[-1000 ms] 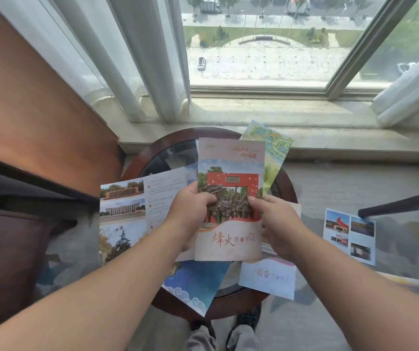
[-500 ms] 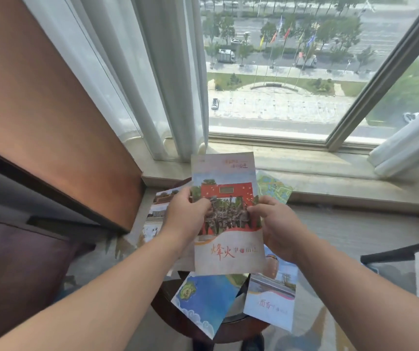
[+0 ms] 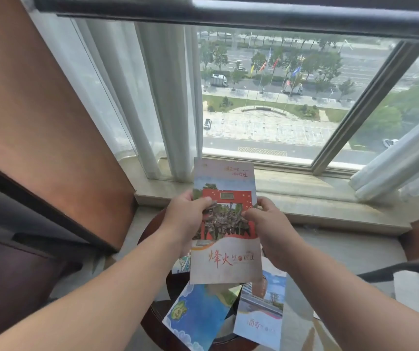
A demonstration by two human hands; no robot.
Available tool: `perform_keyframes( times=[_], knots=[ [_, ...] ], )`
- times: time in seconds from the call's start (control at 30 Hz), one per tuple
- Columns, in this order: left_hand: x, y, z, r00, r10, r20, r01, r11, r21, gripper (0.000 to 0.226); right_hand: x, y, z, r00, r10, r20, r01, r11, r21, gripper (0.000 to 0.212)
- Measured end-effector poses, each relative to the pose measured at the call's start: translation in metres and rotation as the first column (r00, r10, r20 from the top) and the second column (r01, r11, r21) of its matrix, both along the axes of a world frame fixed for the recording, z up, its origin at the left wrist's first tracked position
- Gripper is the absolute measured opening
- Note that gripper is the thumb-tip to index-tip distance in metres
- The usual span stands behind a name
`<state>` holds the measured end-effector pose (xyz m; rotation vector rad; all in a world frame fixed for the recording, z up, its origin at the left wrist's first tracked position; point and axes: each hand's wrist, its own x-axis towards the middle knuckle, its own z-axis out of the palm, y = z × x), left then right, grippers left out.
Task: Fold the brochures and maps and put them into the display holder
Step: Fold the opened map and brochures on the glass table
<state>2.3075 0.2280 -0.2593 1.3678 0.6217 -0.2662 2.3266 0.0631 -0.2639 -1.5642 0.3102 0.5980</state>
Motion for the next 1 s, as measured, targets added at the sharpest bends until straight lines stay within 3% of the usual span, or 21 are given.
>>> perform_keyframes(
  times=[0.13, 0.3, 0.37, 0.43, 0.5, 0.6, 0.7, 0.77, 0.83, 1.0],
  knots=[
    [-0.002, 0.000, 0.006, 0.993, -0.082, 0.086, 0.088, 0.994, -0.061, 0.014, -0.001, -0.007, 0.004, 0.998, -0.017, -0.068, 0.021, 0.998, 0.054, 0.024],
    [-0.005, -0.002, 0.008, 0.988, -0.066, 0.143, 0.023, 0.958, 0.284, 0.014, -0.003, -0.009, 0.008, 0.995, -0.089, -0.034, 0.091, 0.994, 0.056, 0.023],
    [-0.008, -0.003, 0.013, 0.990, -0.073, 0.124, 0.020, 0.923, 0.385, 0.042, -0.004, -0.007, 0.010, 0.995, -0.095, -0.010, 0.095, 0.994, 0.057, 0.025],
    [-0.009, -0.003, 0.015, 0.996, -0.058, 0.065, 0.038, 0.960, 0.279, 0.061, -0.005, -0.008, 0.010, 0.995, -0.096, 0.003, 0.096, 0.993, 0.068, 0.026],
    [-0.010, -0.003, 0.011, 0.999, -0.047, 0.022, 0.043, 0.987, 0.153, 0.047, -0.007, -0.007, 0.010, 0.995, -0.102, 0.012, 0.101, 0.992, 0.070, 0.026],
    [-0.011, -0.006, 0.007, 0.998, -0.003, 0.066, -0.006, 0.990, 0.138, 0.020, -0.010, -0.007, 0.009, 0.992, -0.107, 0.064, 0.109, 0.993, -0.033, 0.022],
    [-0.013, -0.014, 0.004, 0.995, -0.006, 0.101, 0.000, 0.998, 0.061, 0.024, -0.012, -0.014, 0.003, 0.992, -0.120, 0.044, 0.123, 0.989, -0.082, 0.040],
    [-0.015, -0.020, 0.001, 0.995, -0.042, 0.095, 0.042, 0.999, 0.003, 0.023, -0.015, -0.021, 0.000, 0.990, -0.134, 0.037, 0.137, 0.986, -0.098, 0.031],
    [-0.015, -0.029, -0.007, 0.991, -0.112, 0.078, 0.110, 0.994, 0.025, 0.022, -0.018, -0.031, -0.006, 0.987, -0.152, 0.055, 0.158, 0.978, -0.134, 0.018],
    [-0.021, -0.064, -0.045, 0.949, -0.311, -0.056, 0.313, 0.905, 0.287, 0.034, -0.032, -0.064, -0.040, 0.984, -0.175, 0.038, 0.179, 0.946, -0.269, 0.012]
  ],
)
